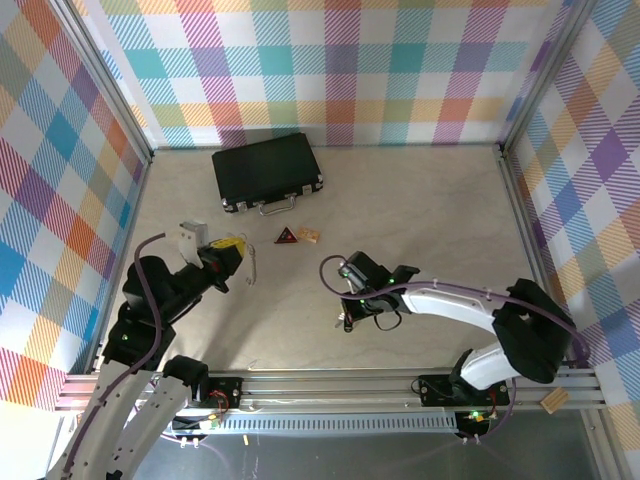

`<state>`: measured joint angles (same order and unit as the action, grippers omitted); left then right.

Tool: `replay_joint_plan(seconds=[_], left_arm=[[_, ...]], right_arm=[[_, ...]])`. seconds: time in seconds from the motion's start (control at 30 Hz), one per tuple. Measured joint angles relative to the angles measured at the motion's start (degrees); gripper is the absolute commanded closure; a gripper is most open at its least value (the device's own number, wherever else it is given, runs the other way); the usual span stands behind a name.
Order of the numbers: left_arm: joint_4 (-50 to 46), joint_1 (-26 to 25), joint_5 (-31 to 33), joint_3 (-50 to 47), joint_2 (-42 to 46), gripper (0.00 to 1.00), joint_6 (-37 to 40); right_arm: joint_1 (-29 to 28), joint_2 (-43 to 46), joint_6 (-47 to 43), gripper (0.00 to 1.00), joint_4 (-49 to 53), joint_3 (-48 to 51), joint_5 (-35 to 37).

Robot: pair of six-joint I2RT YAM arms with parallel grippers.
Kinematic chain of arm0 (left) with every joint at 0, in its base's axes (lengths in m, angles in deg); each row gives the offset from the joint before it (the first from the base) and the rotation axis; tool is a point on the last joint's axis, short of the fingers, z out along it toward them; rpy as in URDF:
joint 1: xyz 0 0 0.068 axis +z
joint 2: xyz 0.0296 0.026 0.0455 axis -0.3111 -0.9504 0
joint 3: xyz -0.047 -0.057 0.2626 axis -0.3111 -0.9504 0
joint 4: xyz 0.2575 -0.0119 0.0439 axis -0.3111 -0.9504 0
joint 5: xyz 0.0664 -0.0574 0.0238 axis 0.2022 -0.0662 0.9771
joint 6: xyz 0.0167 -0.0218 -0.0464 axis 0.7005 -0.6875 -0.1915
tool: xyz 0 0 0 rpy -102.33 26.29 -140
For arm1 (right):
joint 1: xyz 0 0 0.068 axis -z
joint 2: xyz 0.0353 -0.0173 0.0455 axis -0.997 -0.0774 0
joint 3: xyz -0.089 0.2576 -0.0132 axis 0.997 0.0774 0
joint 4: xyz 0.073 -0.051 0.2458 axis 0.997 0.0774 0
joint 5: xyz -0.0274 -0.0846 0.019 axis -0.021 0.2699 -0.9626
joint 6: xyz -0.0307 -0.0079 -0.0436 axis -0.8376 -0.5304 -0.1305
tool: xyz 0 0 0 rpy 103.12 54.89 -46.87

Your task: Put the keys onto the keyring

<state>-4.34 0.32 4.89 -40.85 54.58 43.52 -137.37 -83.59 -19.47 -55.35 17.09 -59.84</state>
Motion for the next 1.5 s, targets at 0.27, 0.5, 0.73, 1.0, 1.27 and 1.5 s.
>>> replay_joint_plan(seconds=[0.27,0.5,0.73,1.0,1.27,1.5], left_arm=[[2.5,0.0,-4.0,0.0,-2.3,1.00,-1.0],[3.5,0.0,-6.8,0.0,-4.6,1.00,-1.4],[6.0,0.0,-9.6,0.0,-6.0,1.00,-2.7],[8.2,0.0,-13.3,-0.3,-7.9,1.00,-4.8],[10.4,0.0,-15.8,-1.6,-8.5,1.00,-7.1],[11.7,0.0,-16.1,-2.4,-8.4,1.00,-8.0]], right_arm=[[3.5,4.3,1.1,0.89,0.4,5.2,0.2],[4.6,4.7,2.3,0.72,-0.3,7.6,0.0],[4.9,8.3,1.8,0.50,3.3,6.4,-1.0],[6.4,5.4,-3.3,0.44,13.5,-4.4,-7.3],[9.3,-4.9,-9.6,0.46,20.9,-10.6,-12.9],[12.5,-10.5,-13.6,0.53,23.5,-12.9,-15.3]])
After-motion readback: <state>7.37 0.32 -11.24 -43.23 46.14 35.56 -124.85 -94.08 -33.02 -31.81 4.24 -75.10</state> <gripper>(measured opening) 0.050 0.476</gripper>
